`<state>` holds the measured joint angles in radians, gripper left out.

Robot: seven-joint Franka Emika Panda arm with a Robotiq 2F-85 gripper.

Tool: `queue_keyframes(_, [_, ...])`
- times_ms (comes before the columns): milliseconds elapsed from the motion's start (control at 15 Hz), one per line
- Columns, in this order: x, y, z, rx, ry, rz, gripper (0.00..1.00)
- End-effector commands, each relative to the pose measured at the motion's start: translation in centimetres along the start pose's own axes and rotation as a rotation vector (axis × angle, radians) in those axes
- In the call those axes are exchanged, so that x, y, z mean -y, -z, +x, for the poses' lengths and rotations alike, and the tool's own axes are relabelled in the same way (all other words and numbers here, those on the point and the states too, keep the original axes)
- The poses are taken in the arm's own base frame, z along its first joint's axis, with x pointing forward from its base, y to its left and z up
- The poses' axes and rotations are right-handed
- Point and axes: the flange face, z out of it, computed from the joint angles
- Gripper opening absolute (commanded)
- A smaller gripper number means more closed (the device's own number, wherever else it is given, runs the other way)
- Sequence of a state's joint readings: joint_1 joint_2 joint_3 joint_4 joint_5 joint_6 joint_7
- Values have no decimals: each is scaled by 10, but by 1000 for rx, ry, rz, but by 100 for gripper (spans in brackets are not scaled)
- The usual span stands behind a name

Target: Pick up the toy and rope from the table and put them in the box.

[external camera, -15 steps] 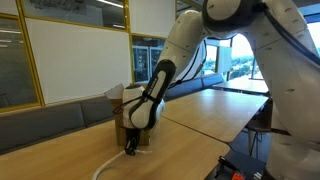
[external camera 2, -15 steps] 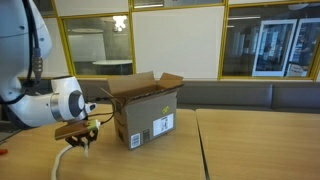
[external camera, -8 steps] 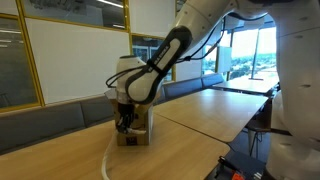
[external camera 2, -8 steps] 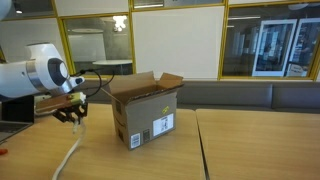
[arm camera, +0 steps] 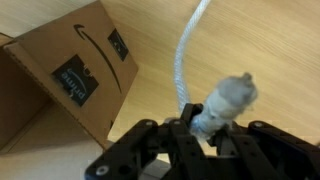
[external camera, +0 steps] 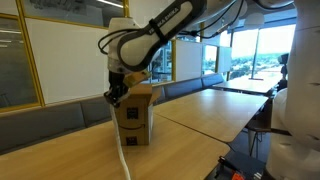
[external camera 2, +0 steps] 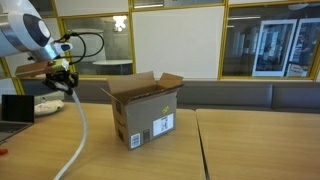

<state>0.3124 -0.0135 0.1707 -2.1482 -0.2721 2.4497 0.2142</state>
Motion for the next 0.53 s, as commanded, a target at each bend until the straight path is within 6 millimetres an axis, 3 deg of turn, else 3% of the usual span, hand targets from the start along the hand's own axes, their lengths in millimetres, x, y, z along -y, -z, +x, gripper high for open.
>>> queue_keyframes(0, [-14,41,31,-53,-74,-38,11])
queue_keyframes(200, [-39,57,55,-96,-129,-81,11])
queue_keyframes(467, [-112,81,69,-152,-240,-199,11])
